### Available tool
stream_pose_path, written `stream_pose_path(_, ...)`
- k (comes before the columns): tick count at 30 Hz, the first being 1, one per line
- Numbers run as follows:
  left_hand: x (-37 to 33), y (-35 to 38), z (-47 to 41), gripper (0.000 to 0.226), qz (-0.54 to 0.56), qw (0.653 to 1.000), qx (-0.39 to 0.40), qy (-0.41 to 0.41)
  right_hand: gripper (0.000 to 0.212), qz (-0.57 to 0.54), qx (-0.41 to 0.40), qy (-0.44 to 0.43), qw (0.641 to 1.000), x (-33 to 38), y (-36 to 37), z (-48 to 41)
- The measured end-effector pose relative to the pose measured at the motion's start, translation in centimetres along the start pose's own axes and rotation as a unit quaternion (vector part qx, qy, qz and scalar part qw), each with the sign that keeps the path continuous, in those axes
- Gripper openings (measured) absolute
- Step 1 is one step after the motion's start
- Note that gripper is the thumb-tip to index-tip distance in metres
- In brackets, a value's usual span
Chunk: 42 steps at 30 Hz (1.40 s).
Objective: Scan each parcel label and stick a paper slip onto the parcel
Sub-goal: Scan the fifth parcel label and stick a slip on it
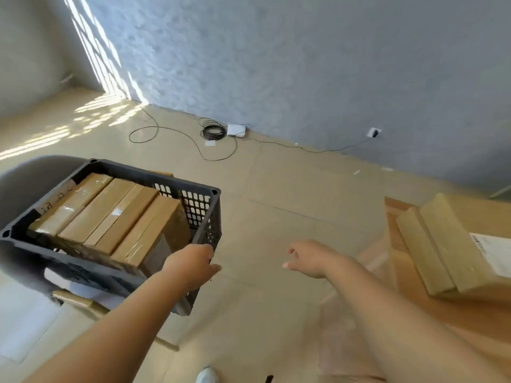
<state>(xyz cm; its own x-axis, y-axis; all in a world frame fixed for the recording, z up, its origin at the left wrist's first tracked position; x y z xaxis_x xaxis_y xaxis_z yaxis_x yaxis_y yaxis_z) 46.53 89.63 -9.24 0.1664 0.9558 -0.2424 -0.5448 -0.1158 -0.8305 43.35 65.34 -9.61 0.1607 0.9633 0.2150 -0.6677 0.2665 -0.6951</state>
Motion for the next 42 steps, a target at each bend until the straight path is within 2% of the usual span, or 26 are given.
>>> stream_pose_path(3, -5.9, 1.8, 0.7, 0.043, -0.023, 0.998, 0.005, 0.052, 0.054, -0.033, -0.025, 0.028, 0.999, -6.0, 1.2, 4.4)
stream_pose_path(7, -13.9, 5.1, 2.4, 0.042, -0.045, 0.993, 0.004, 0.107, 0.052, -0.096, -0.043, 0.064, 0.992, -14.5, 4.1, 10.3)
stream_pose_path(11, -21.6, 9.5, 4.9, 0.041, -0.022, 0.990, 0.026, 0.135, 0.045, -0.130, -0.054, 0.093, 0.986, -23.0, 7.6, 16.5)
stream_pose_path(17, -32.1, 16.0, 8.8, 0.037, 0.022, 0.984, 0.047, 0.170, 0.053, -0.154, -0.063, 0.166, 0.972, -34.9, 12.5, 24.9)
stream_pose_path(23, -40.2, 19.5, 10.3, 0.030, 0.059, 0.976, 0.062, 0.202, 0.049, -0.178, -0.098, 0.225, 0.953, -44.0, 14.2, 30.3)
stream_pose_path(29, -46.0, 18.8, 7.7, 0.026, 0.176, 0.964, 0.035, 0.198, 0.049, -0.213, -0.162, 0.273, 0.924, -50.5, 11.6, 31.7)
stream_pose_path(32, -48.5, 17.7, 5.2, 0.025, 0.280, 0.942, 0.006, 0.183, 0.043, -0.234, -0.206, 0.277, 0.909, -53.2, 8.7, 31.0)
stream_pose_path(34, -49.7, 16.8, 3.4, 0.033, 0.343, 0.925, -0.018, 0.162, 0.042, -0.262, -0.240, 0.269, 0.895, -54.7, 6.4, 30.3)
stream_pose_path(38, -51.7, 15.3, 0.3, 0.056, 0.416, 0.900, -0.065, 0.113, 0.061, -0.293, -0.282, 0.254, 0.878, -57.4, 2.0, 28.1)
stream_pose_path(42, -53.2, 15.2, -2.1, 0.072, 0.407, 0.908, -0.061, 0.085, 0.079, -0.327, -0.293, 0.228, 0.869, -60.0, -1.2, 25.6)
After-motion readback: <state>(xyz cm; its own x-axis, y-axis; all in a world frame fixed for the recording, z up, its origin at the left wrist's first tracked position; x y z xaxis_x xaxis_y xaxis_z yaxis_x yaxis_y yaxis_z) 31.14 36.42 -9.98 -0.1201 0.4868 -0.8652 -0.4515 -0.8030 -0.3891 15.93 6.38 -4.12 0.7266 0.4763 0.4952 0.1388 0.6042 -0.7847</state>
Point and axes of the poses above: each hand's wrist, its own z-axis away from the middle knuckle, its own y-axis out of the palm, x = y × z, the point moved 9 cm from there along -z, towards the middle knuckle, and after that the axes turned 8 degrees about x, right-handed, at the moved point
